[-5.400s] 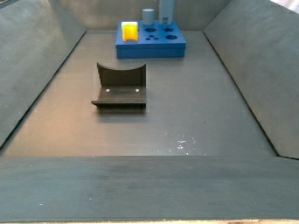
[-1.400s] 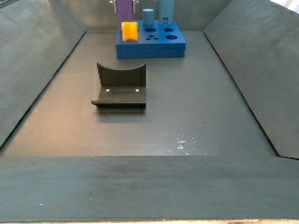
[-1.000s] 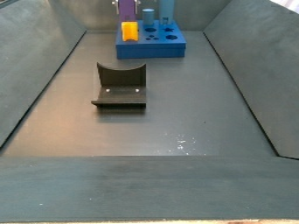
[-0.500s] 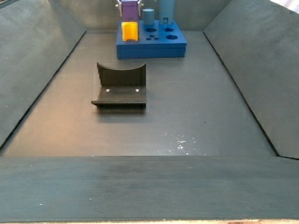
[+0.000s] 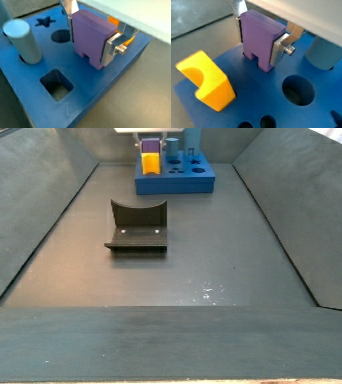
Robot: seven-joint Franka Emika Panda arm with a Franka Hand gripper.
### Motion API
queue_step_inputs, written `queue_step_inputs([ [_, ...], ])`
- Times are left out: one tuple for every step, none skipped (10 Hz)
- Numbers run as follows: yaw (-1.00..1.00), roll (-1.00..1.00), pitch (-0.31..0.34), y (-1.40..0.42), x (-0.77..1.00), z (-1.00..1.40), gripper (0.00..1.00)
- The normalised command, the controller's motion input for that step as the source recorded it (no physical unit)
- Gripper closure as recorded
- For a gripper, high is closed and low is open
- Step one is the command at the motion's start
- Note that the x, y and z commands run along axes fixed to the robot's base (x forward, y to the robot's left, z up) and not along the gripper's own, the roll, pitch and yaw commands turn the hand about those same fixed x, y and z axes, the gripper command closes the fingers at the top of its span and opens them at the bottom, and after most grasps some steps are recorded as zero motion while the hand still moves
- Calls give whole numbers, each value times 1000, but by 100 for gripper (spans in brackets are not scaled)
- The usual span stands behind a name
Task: Pick up the double-square object. Rotate the double-square object. Move to above the board. Insert the double-square object.
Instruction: Insert the double-square object.
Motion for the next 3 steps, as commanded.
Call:
queue_step_inputs([
  [-29, -131, 40, 80, 0, 0, 100],
  [0, 6, 0, 0, 0, 0, 100],
  [0, 0, 0, 0, 0, 0, 100],
])
